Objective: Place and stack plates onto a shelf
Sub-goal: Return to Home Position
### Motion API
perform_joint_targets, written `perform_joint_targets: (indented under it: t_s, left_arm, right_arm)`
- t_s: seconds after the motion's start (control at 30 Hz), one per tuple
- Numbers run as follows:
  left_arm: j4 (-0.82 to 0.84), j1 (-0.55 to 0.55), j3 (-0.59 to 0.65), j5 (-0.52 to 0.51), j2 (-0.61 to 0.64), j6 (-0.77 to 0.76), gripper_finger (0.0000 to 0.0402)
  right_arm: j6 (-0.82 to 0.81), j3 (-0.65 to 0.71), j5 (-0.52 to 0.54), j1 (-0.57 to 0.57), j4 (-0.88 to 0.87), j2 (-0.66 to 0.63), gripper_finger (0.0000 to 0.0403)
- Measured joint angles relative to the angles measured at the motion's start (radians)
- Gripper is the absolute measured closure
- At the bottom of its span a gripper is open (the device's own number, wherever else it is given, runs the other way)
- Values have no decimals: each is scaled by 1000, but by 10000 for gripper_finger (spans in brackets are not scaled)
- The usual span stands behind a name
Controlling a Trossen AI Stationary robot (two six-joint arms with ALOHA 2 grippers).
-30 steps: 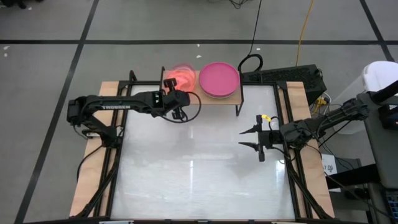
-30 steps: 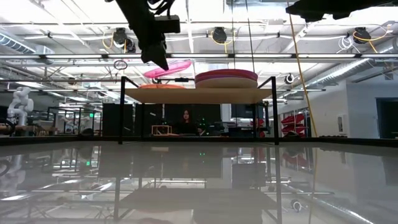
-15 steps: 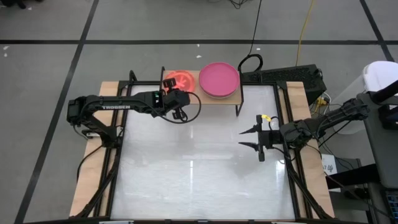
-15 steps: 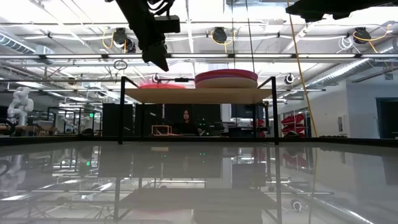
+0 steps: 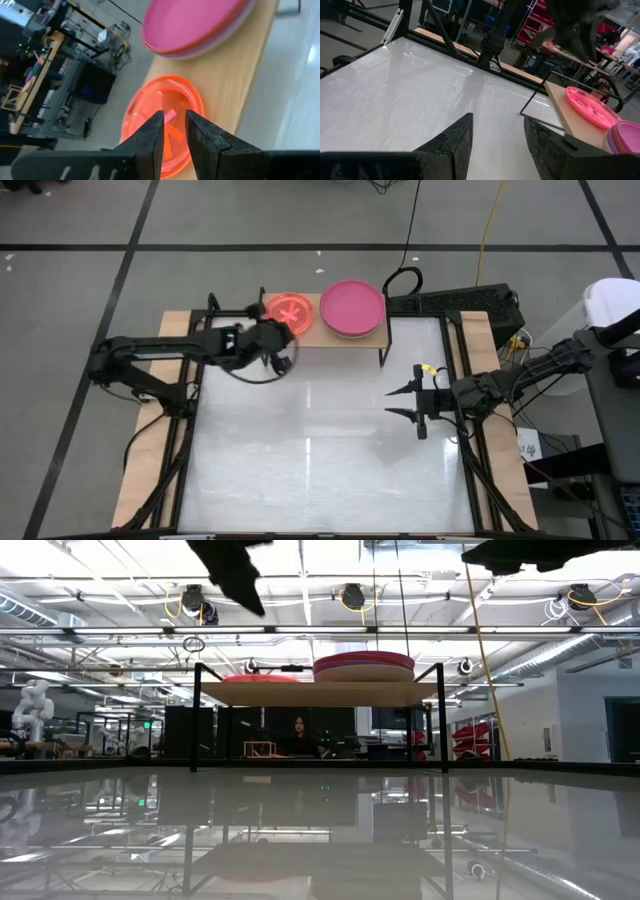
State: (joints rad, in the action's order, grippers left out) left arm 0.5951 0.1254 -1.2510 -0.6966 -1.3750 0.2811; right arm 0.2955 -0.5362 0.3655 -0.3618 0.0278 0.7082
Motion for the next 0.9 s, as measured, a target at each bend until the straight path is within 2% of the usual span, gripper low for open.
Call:
perform_joint_targets:
  t_s: [0.27,0.53,0.7,0.9]
  left_arm:
    - [34,-69,0,20,199,-86,316]
    - [29,-143,39,32,302,-157,316]
    - [-82,-167,123,31,368,-158,316]
    - [-318,-192,304,69,481,-96,316]
  right_arm:
    - [-8,0,3,0,-91,-148,245]
    - [-64,0,0,0,-184,-338,245]
    - [-59,0,2,0,-226,-438,245]
    - [-44,0,4,0,-261,-538,245]
